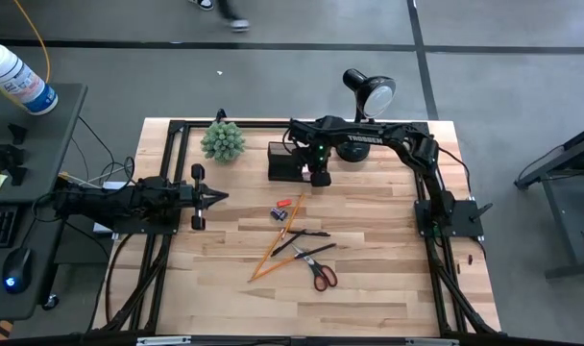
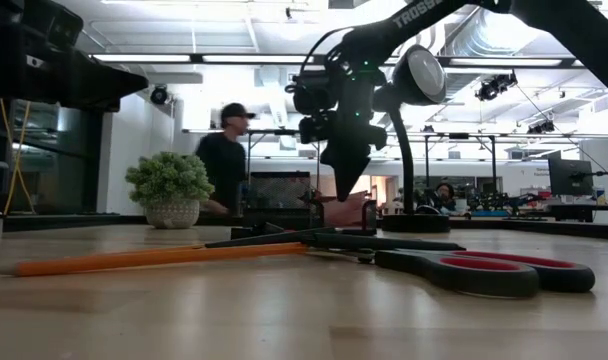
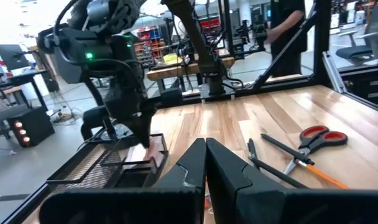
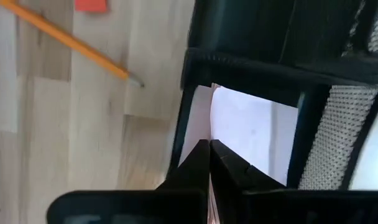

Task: Pick and place office supplies into organizer
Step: Put the pink sticky notes into the desk organizer, then put the bottom black pen into the desk organizer

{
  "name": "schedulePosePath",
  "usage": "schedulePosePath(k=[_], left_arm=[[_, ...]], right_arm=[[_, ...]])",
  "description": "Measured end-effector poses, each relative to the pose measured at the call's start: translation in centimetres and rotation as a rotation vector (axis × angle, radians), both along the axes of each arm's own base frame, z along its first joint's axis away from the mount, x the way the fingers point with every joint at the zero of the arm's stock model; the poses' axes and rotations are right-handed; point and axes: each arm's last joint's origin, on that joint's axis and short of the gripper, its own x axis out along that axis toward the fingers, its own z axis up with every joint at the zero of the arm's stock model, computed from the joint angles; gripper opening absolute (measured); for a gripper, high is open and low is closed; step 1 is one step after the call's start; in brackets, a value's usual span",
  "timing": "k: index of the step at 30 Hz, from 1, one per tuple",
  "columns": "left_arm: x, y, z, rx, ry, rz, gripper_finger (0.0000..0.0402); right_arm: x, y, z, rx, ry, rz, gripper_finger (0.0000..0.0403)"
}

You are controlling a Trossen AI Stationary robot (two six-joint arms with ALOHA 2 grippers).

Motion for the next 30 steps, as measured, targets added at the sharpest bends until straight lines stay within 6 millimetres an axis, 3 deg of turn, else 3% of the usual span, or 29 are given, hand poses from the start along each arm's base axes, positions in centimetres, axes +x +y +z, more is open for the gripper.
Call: schedulePosePath(k=[6,17,23,30], left_arm=[[0.0,0.0,0.0,0.001,-0.002,0.009,0.0001],[0.0,0.0,0.0,-0.001,-0.002,0.009,0.0001],[0.0,0.0,0.0,-0.022,-0.007,0.009,0.0001],[0.0,0.0,0.0,-0.071,-0.018,0.006,0.0001]], right_arm=[[0.0,0.1,0.0,0.027,0.002,-0.049,0.0019],[0.2,0.8,0.4,0.003,0.032,-0.035,0.012],[0.8,1.7,4.7,-0.058,0.055,0.013,0.0151],[1.6,3.9,10.6,0.03,-0.044,-0.216,0.0155]])
